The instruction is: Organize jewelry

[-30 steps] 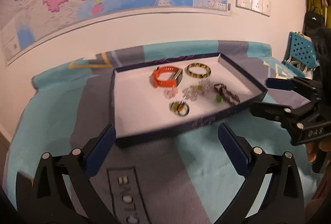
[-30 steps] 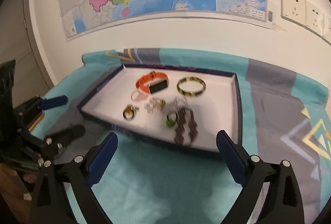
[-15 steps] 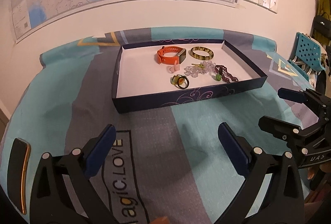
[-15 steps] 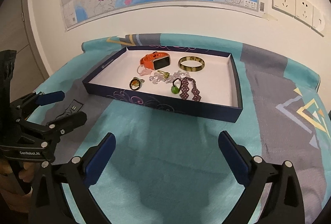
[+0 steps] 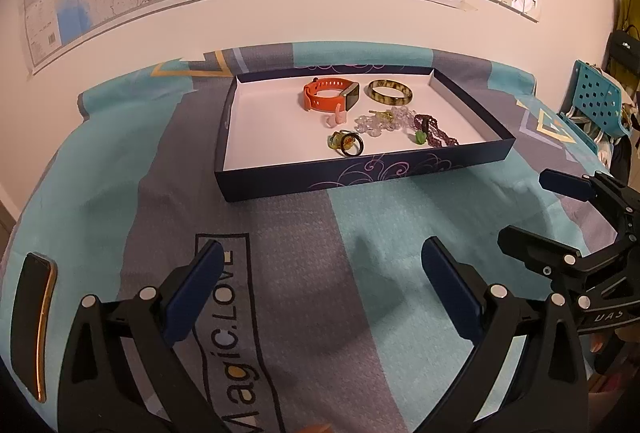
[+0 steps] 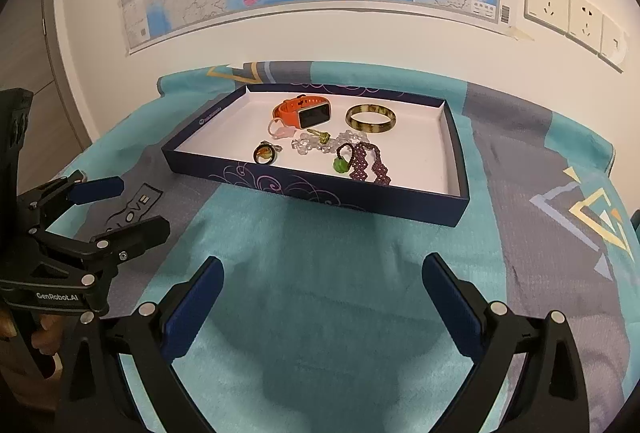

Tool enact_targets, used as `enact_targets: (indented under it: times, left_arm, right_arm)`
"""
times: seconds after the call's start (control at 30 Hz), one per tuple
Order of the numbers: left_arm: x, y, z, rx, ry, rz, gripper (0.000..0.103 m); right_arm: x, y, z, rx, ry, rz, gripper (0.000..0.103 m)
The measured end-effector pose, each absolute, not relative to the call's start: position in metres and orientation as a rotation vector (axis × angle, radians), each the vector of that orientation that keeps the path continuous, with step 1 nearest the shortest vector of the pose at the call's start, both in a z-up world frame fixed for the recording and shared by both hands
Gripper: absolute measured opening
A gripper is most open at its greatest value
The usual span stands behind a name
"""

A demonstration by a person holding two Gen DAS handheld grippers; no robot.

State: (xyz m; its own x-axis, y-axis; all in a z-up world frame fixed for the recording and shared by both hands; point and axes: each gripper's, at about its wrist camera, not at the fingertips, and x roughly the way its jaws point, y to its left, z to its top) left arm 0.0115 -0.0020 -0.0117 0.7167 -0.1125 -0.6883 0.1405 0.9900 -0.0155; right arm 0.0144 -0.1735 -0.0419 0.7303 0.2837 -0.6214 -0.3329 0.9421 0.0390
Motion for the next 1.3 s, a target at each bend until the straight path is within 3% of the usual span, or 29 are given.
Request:
enact_targets:
  times: [1.3]
  left_arm:
    - [0.0064,-0.0064,-0.0154,0.04,0.76,-0.14,0.097]
  right_arm:
    - [0.0134,-0.175,-0.0466,-0.073,0.686,0.332,0.096]
